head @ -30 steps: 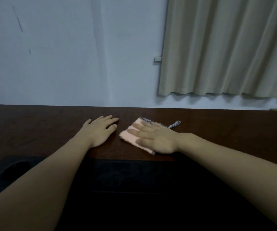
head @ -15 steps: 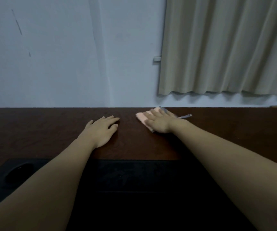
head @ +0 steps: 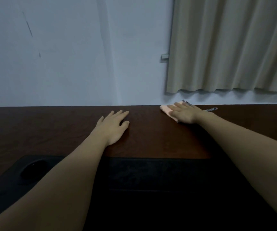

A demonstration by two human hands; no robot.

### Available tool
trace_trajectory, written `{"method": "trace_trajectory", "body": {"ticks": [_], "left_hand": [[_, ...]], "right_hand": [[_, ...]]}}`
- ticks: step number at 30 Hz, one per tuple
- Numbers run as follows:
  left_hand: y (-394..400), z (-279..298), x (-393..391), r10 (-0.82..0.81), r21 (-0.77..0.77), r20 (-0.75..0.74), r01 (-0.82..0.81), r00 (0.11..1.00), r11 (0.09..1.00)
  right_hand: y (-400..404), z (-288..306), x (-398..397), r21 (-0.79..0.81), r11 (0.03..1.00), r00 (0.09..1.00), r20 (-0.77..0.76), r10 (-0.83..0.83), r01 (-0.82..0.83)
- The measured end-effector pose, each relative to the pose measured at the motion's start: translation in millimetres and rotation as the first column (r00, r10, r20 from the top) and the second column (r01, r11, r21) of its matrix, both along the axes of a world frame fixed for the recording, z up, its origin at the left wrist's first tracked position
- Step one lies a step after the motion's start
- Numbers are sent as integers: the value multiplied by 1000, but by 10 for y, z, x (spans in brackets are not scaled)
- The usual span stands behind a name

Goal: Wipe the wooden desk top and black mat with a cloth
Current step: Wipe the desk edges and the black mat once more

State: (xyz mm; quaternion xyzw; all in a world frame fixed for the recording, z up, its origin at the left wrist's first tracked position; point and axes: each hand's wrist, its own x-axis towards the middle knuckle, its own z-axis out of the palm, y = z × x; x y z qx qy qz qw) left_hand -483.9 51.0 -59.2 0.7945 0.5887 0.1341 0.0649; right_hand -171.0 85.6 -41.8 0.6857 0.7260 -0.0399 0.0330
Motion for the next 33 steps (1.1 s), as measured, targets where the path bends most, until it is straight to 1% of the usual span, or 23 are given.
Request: {"method": "trace_trajectory", "body": {"ticks": [2, 5, 8, 10, 13, 14, 16, 18, 21, 23, 25, 27, 30, 33], "left_hand": [[-17, 15, 9, 13, 11, 1, -13, 1000, 1000], [-53, 49, -11, -2, 42, 22, 1, 1000, 999], [-66, 127, -201, -6, 125, 89, -5, 996, 992], [-41, 202, -492, 23, 145, 69, -33, 997, 989], [-17, 286, -1114, 64, 101, -23, -61, 998, 993], [-32, 297, -1335, 81, 66, -37, -79, 996, 995], [-90, 288, -1754, 123, -16, -50, -124, 991, 992], [-156, 247, -2127, 167, -77, -73, -172, 983, 982], [-233, 168, -2524, 227, -132, -58, -233, 972, 963], [-252, 86, -2625, 250, -158, -53, -255, 967, 954], [-235, 16, -2635, 262, -140, -78, -271, 962, 952], [-205, 10, -2609, 263, -125, -95, -274, 960, 954], [-199, 11, -2617, 260, -133, -98, -272, 961, 953], [-199, 5, -2630, 264, -125, -96, -275, 960, 953]], "right_hand": [[86, 4, -248, 3, 1000, 1000, 26, 10, -10], [9, 7, -827, -13, 985, 980, 92, 175, -174], [-229, -22, -1215, -39, 957, 956, 40, 290, -289], [-499, -26, -1220, -51, 926, 928, -14, 373, -373], [-779, -18, -965, -51, 881, 883, -38, 469, -470], [-781, -13, -856, -58, 888, 889, -53, 454, -457], [-682, -6, -652, -59, 930, 930, -78, 359, -364], [-448, -25, -534, -31, 966, 966, -33, 256, -257], [-58, -60, -638, -18, 996, 996, 12, 92, -92], [105, -68, -860, -2, 999, 999, 27, 47, -47], [153, -45, -1174, -1, 997, 996, 40, 75, -75], [108, -30, -1524, -18, 990, 989, 33, 141, -141], [-197, -33, -2025, -35, 951, 951, 44, 307, -306], [-642, -65, -2138, -27, 885, 885, 5, 465, -464]]}}
